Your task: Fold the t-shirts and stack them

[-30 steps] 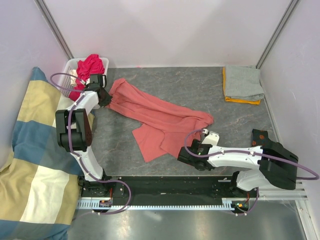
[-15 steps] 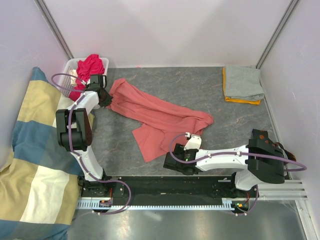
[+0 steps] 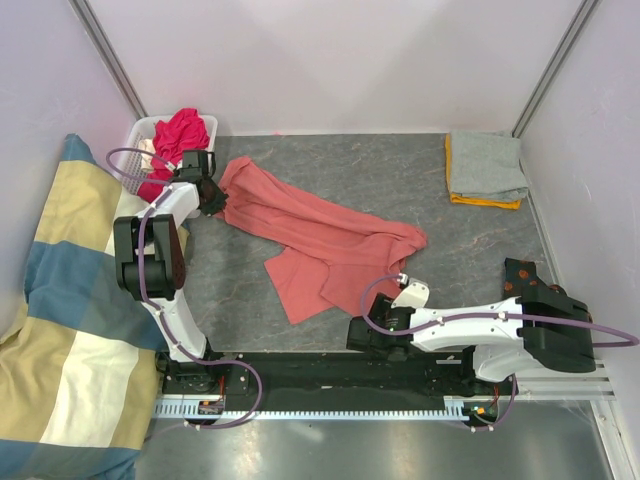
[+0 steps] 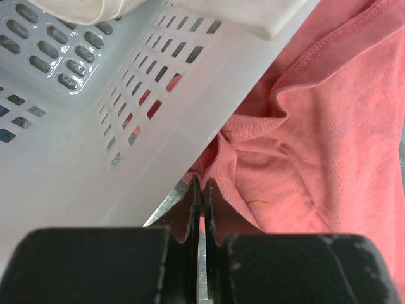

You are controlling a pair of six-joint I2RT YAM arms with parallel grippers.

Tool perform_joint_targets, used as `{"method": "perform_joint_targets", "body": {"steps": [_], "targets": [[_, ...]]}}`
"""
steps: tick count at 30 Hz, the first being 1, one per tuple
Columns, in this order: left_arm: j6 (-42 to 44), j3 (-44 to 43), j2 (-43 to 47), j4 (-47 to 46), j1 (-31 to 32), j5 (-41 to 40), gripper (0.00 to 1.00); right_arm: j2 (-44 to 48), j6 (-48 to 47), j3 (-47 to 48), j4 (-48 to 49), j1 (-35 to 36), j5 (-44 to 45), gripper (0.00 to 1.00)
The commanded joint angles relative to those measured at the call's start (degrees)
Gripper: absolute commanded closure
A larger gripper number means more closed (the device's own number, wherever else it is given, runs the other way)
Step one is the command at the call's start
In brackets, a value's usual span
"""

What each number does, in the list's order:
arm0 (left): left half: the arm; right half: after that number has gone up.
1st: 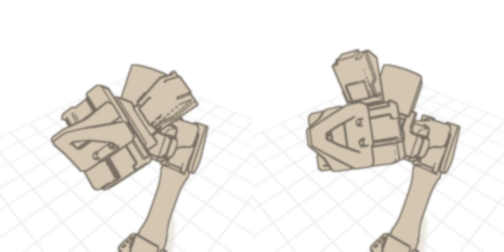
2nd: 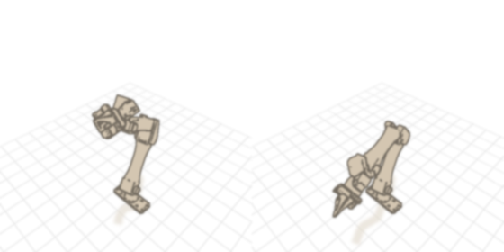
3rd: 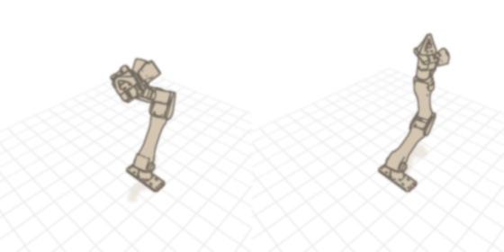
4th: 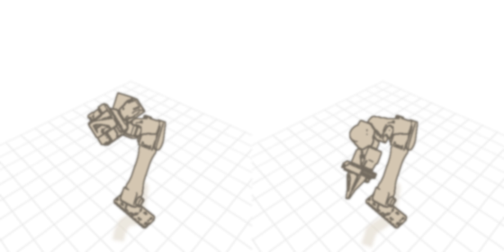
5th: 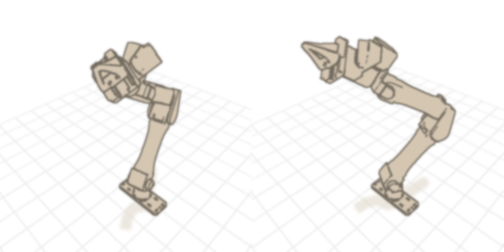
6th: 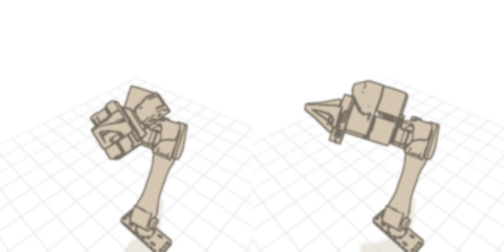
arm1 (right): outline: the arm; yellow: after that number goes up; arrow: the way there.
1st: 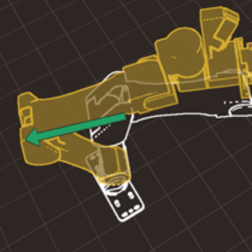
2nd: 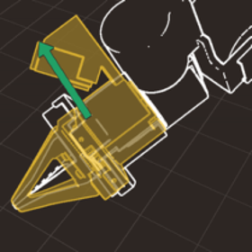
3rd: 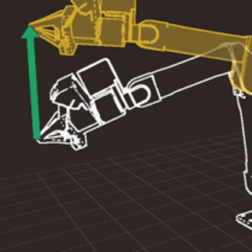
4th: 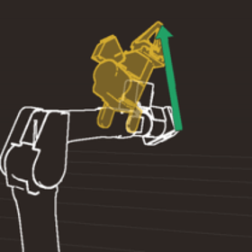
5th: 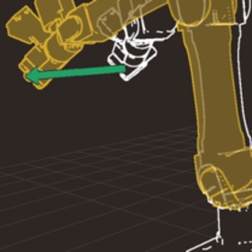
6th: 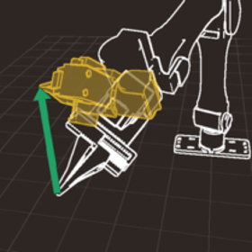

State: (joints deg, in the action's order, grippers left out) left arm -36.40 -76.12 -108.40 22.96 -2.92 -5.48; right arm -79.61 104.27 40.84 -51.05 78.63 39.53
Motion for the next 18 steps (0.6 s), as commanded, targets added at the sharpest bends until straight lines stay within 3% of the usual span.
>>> {"method": "perform_joint_targets", "body": {"steps": [1,14,18], "targets": [[-0.69,-1.05,-0.58,-1.16,-0.42,-0.94,0.98,-1.15,2.25,-0.59,-0.63,0.47,1.43,0.21],[-0.69,-0.35,-0.06,-1.16,-0.42,-1.12,0.98,-5.11,1.29,-1.38,2.87,0.38,0.29,0.34],[-0.78,-0.09,0.21,-1.08,-0.33,-1.29,0.98,-5.90,0.59,-2.08,4.90,0.38,-0.85,0.44]]}}
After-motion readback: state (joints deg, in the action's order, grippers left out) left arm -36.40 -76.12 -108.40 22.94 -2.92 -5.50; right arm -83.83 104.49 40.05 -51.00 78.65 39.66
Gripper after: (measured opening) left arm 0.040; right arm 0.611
